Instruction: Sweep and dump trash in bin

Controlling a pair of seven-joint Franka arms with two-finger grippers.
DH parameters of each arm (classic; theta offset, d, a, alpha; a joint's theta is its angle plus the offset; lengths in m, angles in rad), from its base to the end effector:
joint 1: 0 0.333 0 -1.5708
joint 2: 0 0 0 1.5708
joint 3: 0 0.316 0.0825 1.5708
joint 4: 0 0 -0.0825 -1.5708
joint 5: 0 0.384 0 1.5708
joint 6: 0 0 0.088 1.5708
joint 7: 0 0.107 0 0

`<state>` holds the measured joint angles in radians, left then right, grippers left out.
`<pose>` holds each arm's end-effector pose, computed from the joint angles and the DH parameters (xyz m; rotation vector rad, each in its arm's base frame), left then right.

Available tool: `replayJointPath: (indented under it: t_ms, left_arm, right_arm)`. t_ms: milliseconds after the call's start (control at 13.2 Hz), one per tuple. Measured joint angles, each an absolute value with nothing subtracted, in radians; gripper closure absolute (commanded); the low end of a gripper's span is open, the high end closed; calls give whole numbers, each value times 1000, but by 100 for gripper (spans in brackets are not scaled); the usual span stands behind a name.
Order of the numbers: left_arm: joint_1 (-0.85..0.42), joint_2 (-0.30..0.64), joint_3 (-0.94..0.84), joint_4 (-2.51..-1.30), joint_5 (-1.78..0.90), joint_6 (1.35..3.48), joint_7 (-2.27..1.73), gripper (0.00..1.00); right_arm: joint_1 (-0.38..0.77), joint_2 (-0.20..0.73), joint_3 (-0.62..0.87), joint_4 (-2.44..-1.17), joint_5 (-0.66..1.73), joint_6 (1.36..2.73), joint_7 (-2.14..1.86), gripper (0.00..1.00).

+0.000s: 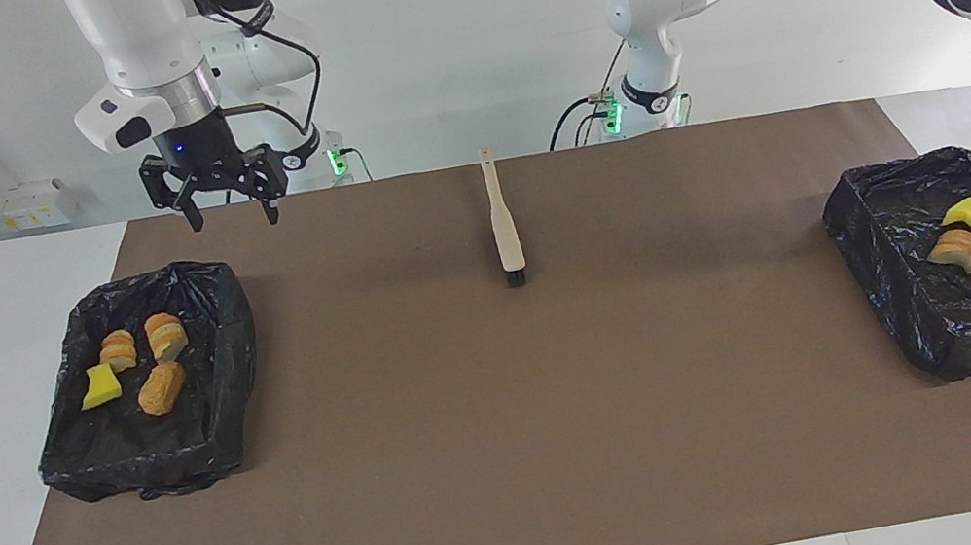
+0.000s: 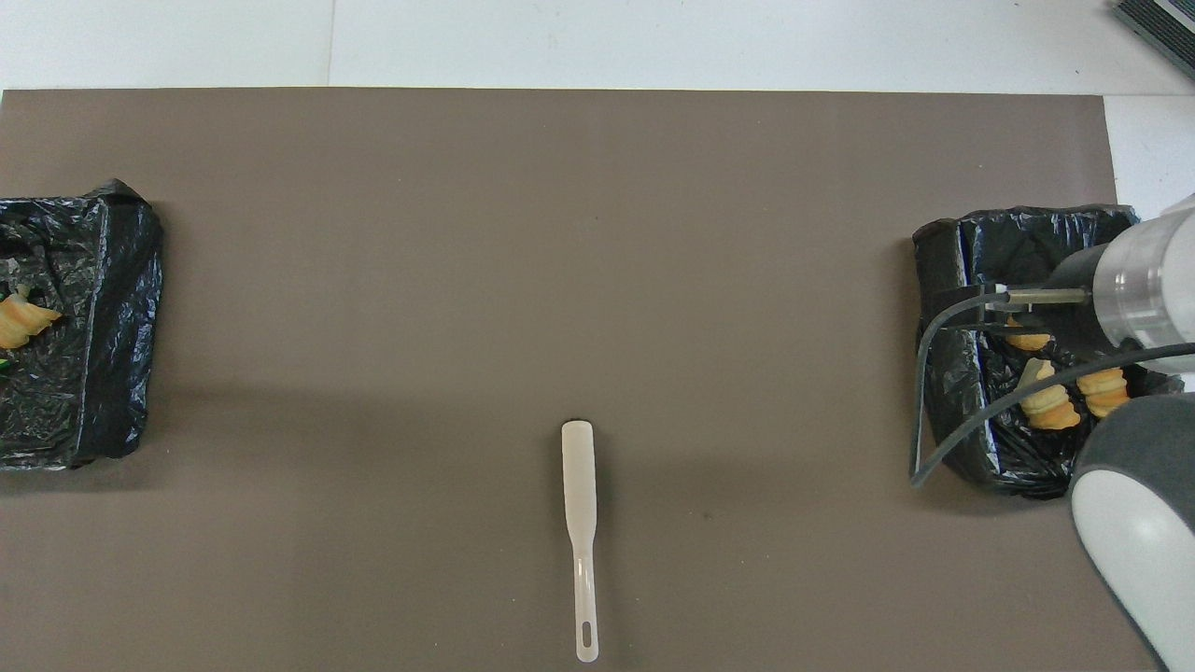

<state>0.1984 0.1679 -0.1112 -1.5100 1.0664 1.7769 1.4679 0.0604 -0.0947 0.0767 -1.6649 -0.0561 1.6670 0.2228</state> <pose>0.6177 0.1365 0.6177 -1.5740 1.5578 0.8053 0.5297 0.0696 0.6402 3.0896 -0.1283 0.1645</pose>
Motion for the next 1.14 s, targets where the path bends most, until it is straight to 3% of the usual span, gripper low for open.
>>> replayJointPath:
  t_ms: [455, 834, 1138]
  left_arm:
    - [203, 168, -100, -1532, 496, 1768, 1320, 100]
    - [197, 165, -107, -1660, 230, 1770, 912, 100]
    - [92, 163, -117, -1714, 137, 1770, 514, 100]
  right_arm:
    - [55, -94, -39, -1547, -49, 1532, 84, 0]
    - [46, -93, -143, -1602, -43, 1513, 41, 0]
    - [46, -90, -145, -1634, -43, 1513, 41, 0]
